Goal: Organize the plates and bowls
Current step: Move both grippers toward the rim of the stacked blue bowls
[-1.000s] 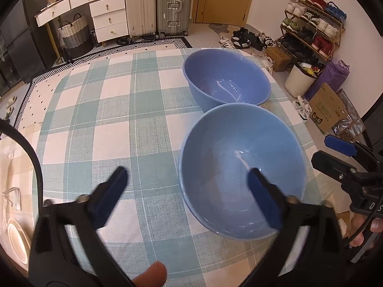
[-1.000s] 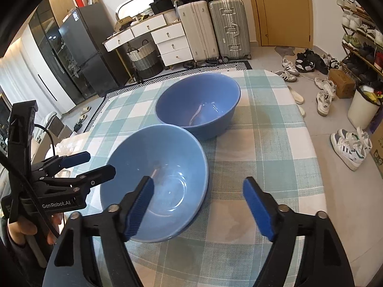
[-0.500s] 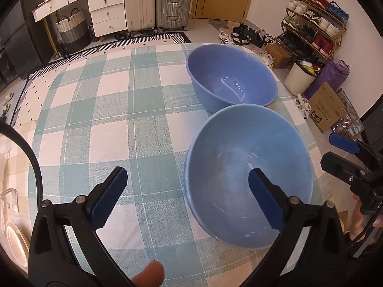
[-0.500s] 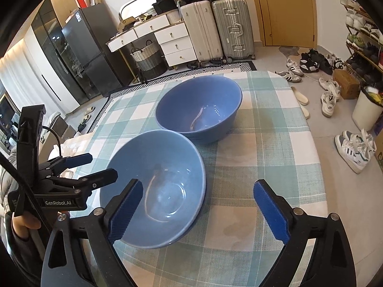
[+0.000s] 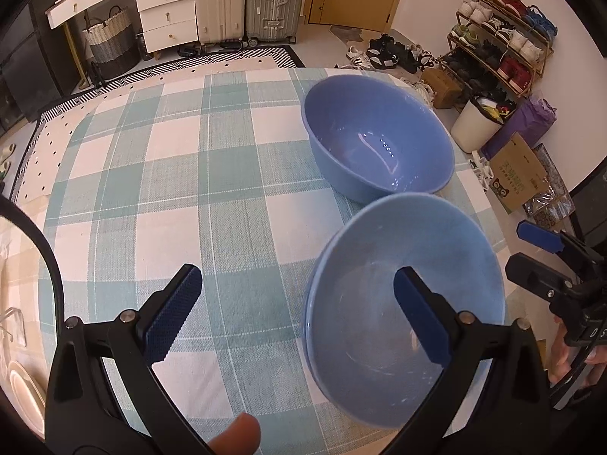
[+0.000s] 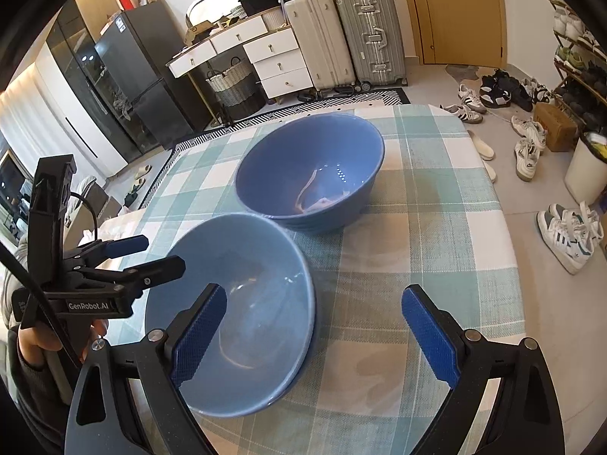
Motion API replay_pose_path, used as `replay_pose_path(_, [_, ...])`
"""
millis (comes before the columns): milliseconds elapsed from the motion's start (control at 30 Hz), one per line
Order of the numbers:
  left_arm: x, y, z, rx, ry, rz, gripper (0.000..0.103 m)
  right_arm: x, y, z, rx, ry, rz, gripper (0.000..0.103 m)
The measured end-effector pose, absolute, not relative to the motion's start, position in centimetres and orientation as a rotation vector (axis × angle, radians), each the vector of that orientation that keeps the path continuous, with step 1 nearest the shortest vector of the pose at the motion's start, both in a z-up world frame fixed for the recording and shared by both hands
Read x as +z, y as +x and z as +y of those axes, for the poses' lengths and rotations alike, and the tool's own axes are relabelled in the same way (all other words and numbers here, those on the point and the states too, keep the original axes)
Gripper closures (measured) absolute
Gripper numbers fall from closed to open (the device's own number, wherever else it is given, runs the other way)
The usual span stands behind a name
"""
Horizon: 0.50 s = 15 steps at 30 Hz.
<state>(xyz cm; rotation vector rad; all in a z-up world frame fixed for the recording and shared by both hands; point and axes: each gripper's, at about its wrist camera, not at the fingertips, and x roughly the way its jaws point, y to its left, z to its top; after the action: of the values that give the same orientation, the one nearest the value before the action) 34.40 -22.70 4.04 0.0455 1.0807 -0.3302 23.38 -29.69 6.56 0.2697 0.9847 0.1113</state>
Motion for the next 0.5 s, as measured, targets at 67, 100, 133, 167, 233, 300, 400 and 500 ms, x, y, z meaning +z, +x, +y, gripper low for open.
replay_pose_path(67, [4.2, 35.0, -22.8, -0.328, 0.048, 1.079, 0.002, 6.6, 23.8, -30.2, 0.106, 0.284, 0.982, 0.008])
replay_pose_path(100, [4.2, 35.3, -22.9, -0.328, 0.048, 1.079, 0.002, 6.6, 24.1, -30.4, 0.104, 0.289, 0.981, 0.008])
replay_pose_path(133, [4.3, 35.8, -23.0, -0.328, 0.047, 1.08, 0.002, 6.7, 24.3, -30.6, 0.1, 0.293, 0.979, 0.008])
replay_pose_path(167, [4.3, 36.2, -23.2, -0.328, 0.047, 1.081, 0.002, 6.7, 24.6, -30.8, 0.097, 0.294, 0.977, 0.008])
replay_pose_path(233, [4.6, 37.1, -23.6, -0.331, 0.046, 1.08, 0.003, 6.9, 25.3, -31.1, 0.091, 0.295, 0.975, 0.008])
replay_pose_path(300, [4.7, 37.8, -23.9, -0.34, 0.042, 1.079, 0.003, 7.2, 25.9, -31.4, 0.09, 0.286, 0.971, 0.008])
replay_pose_path(400, [4.8, 39.1, -24.6, -0.35, 0.038, 1.08, 0.003, 7.5, 27.0, -31.8, 0.086, 0.281, 0.969, 0.008])
replay_pose_path(500, [4.7, 40.4, -25.1, -0.352, 0.032, 1.085, 0.003, 7.6, 28.2, -32.0, 0.086, 0.272, 0.963, 0.008])
